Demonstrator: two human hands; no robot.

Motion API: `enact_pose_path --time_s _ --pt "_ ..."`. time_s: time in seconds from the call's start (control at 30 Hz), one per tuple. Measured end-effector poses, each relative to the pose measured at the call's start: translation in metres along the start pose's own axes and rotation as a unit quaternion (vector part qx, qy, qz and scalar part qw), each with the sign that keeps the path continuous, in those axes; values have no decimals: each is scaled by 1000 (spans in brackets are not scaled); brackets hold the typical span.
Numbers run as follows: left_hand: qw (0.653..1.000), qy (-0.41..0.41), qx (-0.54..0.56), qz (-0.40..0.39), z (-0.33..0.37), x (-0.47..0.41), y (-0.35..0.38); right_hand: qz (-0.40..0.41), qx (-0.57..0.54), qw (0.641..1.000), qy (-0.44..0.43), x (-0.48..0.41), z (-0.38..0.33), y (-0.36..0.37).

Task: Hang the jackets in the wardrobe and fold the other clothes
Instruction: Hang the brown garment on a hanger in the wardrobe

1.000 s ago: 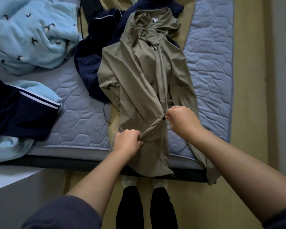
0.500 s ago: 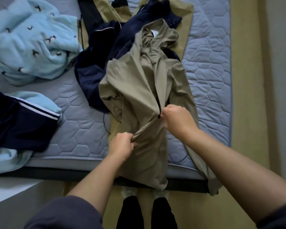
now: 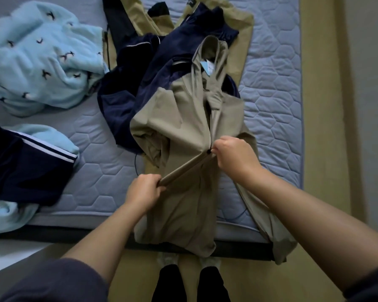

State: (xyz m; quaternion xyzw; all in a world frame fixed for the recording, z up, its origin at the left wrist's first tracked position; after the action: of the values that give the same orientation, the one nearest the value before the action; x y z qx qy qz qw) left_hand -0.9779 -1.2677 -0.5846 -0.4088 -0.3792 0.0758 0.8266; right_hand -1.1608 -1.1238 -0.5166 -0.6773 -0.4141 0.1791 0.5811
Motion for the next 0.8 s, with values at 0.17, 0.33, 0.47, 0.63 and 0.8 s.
enact_pose_path --time_s 0.17,0.33,0.47,0.63,0.8 --pt "999 17 -14 -23 -1 -3 -2 -4 -24 1000 0 6 -8 6" --pt "993 110 -32 24 33 -13 2 -9 -7 1000 -15 5 -6 5" --pt "992 93 -77 25 1 -9 -4 6 4 1000 -4 7 5 0" --pt "987 54 -150 -31 -15 -14 -14 17 -21 1000 -15 13 -8 5" --pt "975 20 -202 -85 -16 -16 -19 45 -39 998 13 24 3 -1"
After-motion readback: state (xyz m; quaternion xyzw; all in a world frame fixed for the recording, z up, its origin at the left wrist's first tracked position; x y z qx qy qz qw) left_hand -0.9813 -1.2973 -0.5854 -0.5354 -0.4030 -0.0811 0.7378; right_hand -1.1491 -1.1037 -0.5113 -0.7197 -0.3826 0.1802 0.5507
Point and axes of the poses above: each hand's wrist, its own x-axis away from the middle knuckle, its own y-axis out of the palm, z = x × y, the point moved 2 cm from there along -x, towards the middle knuckle, and after that the axes turned 1 degree about x, right-handed, at the moved point
